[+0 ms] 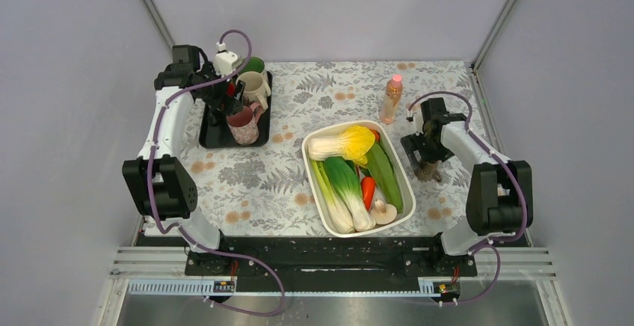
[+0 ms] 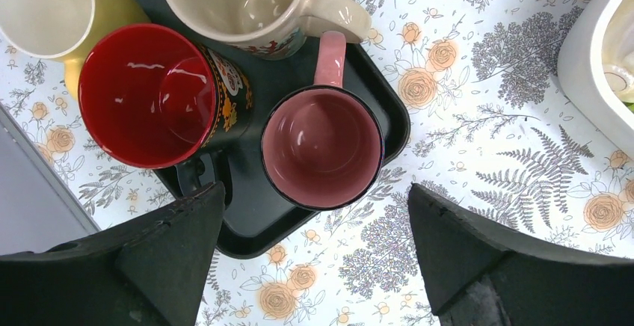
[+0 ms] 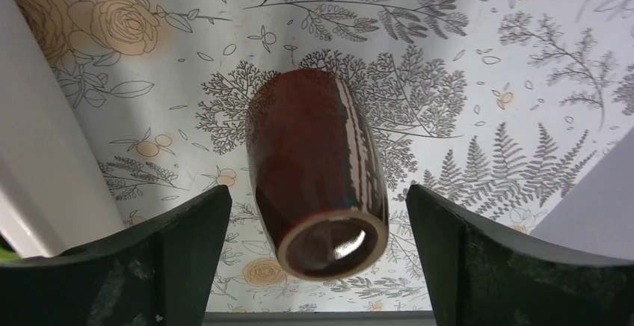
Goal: Turn the mug right side up
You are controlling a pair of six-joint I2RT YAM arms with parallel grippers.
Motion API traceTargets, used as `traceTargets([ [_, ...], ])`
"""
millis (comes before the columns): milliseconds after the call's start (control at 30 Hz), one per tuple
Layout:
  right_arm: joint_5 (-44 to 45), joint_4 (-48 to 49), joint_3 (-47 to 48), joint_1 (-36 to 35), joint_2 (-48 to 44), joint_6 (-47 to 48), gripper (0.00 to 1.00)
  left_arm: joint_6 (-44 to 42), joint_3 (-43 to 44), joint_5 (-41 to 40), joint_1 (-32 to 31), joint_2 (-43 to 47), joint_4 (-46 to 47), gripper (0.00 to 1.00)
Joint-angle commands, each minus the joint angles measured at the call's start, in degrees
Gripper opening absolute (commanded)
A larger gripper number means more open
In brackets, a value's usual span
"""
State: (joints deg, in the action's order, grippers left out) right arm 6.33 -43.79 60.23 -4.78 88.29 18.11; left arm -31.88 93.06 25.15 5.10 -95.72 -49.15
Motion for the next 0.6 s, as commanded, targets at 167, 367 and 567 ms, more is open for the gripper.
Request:
traceTargets([
  [167,-4.4,-1.4,1.3,1.3,3.3,1.2,0.85,-1.5,-1.0,3.1,0.1,3.5,3.4,0.96],
  [367,-4.9,-2.0,1.9,1.3,4.7,1.1,0.47,-1.2,-0.7,3.0,0.0,3.7,3.2,0.96],
  [567,-3.1,-5.0,4.9,1.3,4.6,0.1,0.03,-0.4,-0.5,4.2,0.1,4.6,2.1,0.96],
])
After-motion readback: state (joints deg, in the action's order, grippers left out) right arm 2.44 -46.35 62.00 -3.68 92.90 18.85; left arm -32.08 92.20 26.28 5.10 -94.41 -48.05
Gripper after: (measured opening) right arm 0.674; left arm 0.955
